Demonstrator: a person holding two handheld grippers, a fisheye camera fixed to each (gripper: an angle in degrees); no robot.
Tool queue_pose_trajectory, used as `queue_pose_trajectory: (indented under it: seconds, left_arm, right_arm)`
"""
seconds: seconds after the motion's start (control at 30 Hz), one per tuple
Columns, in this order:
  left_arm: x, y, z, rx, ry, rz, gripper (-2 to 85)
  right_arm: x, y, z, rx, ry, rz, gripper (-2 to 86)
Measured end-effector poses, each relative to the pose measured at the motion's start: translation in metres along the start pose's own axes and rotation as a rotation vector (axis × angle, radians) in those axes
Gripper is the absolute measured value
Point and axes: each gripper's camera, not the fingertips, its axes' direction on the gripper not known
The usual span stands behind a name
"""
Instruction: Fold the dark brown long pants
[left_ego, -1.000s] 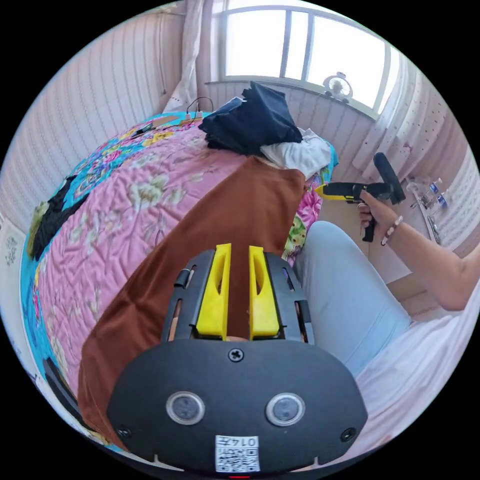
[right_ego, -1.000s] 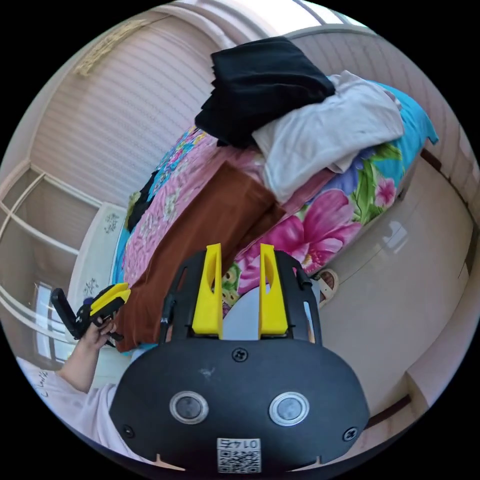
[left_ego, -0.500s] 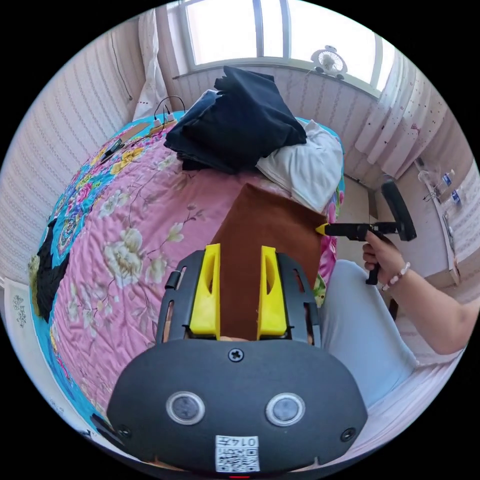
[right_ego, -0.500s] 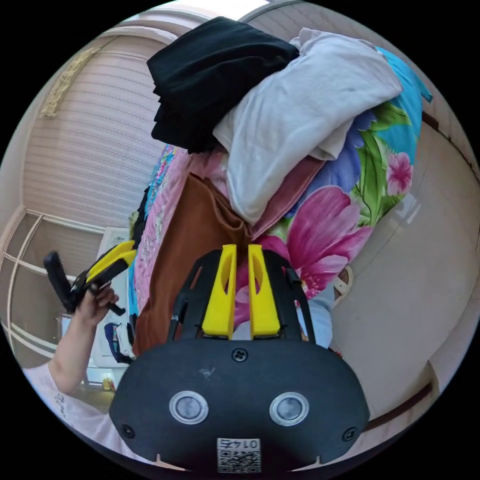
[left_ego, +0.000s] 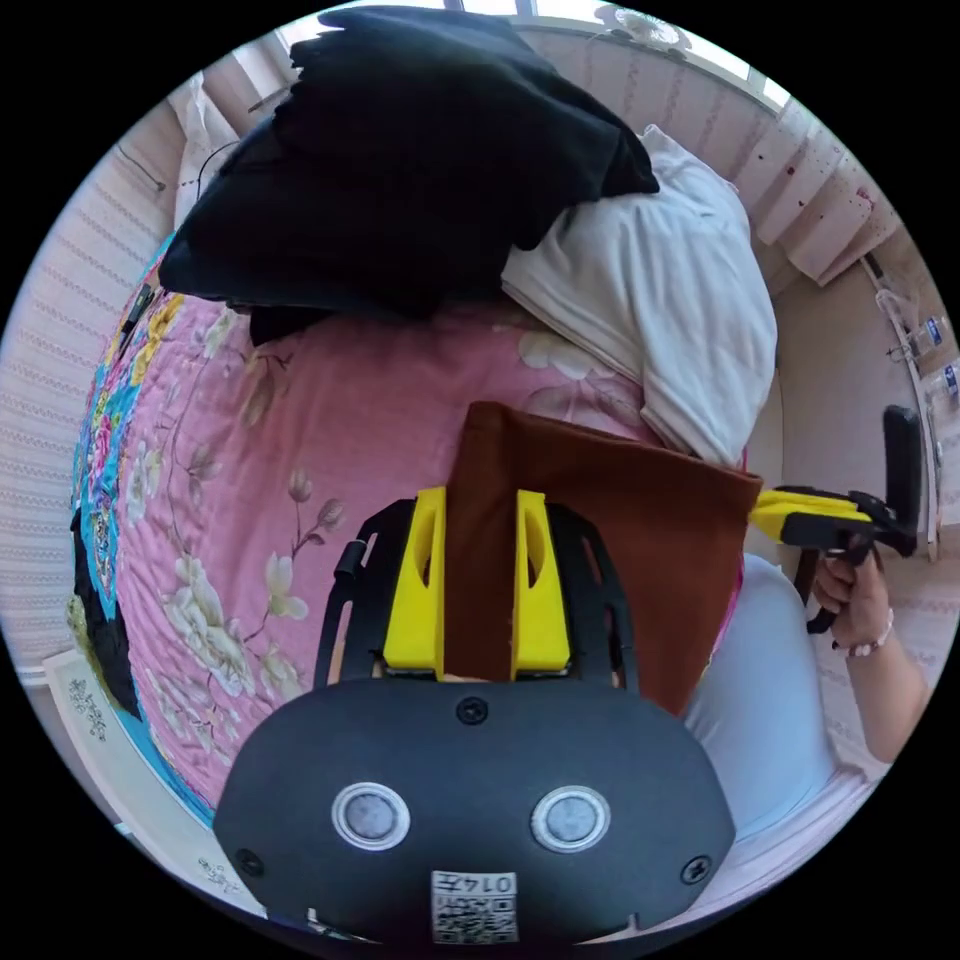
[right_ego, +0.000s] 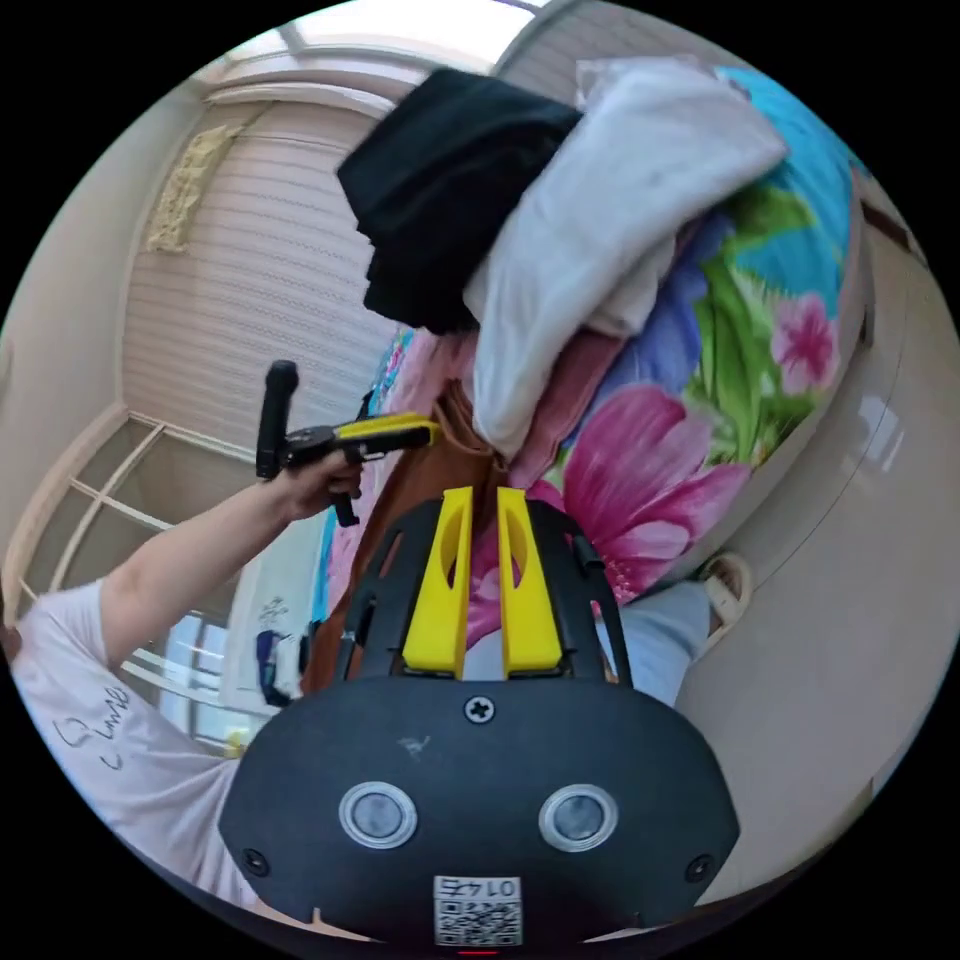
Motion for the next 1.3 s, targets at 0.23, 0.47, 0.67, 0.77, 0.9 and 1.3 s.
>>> queue_pose_trajectory:
  seconds: [0.23,0.47,0.67,0.77,0.9,1.3]
  left_arm:
    - [-0.005,0.020,-0.006,0.035,0.026,-0.014,7.2]
    - [-0.009,0.070,-0.052,0.143,-0.030,0.044,1.3]
    - [-0.055,0.191,-0.153,0.422,0.033,-0.116,0.7]
    - [-0.084,0.284,-0.197,0.500,0.029,-0.224,0.5]
    - [-0.130,0.433,-0.245,0.590,0.056,-0.446,0.5]
    - [-0.185,0.924,-0.348,0.672,-0.336,-1.191,3.8]
  right_arm:
    - [-0.029,-0.012,0.046,-0.167,0.067,-0.081,9.0]
    - [-0.099,0.015,0.038,-0.123,-0.043,-0.252,3.1]
    - [-0.199,0.063,0.060,-0.225,-0.291,-0.471,2.7]
    - [-0.261,0.094,0.093,-0.347,-0.389,-0.585,2.7]
    - [-0.356,0.152,0.154,-0.506,-0.537,-0.722,2.7]
    - [-0.682,0.468,0.411,-1.059,-0.735,-1.260,5.5]
